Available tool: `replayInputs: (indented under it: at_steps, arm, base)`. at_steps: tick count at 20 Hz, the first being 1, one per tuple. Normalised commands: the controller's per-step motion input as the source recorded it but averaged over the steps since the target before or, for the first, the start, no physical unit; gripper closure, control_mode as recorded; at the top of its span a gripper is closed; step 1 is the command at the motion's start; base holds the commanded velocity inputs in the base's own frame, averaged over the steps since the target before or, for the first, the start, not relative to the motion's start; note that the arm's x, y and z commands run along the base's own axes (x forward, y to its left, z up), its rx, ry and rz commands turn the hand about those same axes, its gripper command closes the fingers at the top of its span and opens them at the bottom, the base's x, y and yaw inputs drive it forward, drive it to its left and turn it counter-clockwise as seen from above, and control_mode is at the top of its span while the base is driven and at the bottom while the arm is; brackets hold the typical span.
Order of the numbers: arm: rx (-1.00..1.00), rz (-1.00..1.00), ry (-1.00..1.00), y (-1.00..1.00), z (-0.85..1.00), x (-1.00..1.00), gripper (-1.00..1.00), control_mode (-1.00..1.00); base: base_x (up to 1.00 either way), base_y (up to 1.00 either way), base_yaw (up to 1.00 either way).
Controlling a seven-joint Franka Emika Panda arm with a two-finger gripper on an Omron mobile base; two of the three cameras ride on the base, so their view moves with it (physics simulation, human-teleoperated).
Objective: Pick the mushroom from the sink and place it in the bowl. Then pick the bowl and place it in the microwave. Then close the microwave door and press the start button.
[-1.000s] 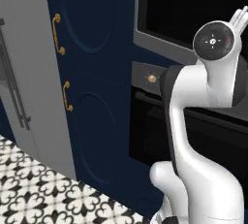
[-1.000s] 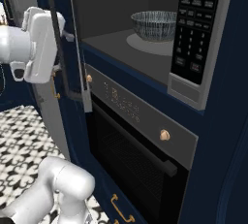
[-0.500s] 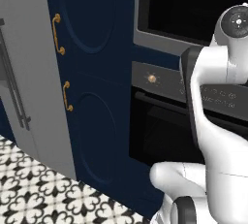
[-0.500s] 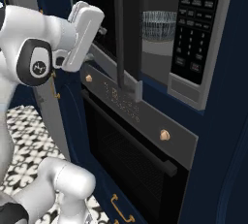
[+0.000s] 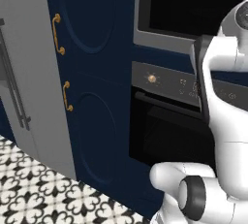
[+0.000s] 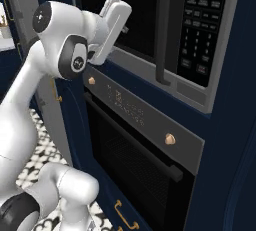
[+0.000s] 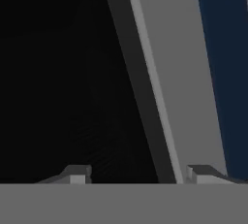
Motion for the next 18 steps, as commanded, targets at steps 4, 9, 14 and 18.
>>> replayInputs:
  at_steps: [4, 9, 14, 18]
  arm:
    - [0.04, 0.08, 0.0, -0.46, -0.16, 0.83, -1.0, -1.0]
    - [0.0, 0.01, 0.0, -0.01, -0.09, -0.15, -1.0, -1.0]
    - [-0.14, 0.02, 0.0, 0.14, -0.01, -1.0, -1.0, -1.0]
    - [-0.31, 0.11, 0.17, 0.13, 0.0, -1.0, -1.0, -1.0]
  base:
    - [0.0, 0.0, 0.0]
    - [0.0, 0.0, 0.0]
    - [0.0, 0.0, 0.0]
    - [0.0, 0.0, 0.0]
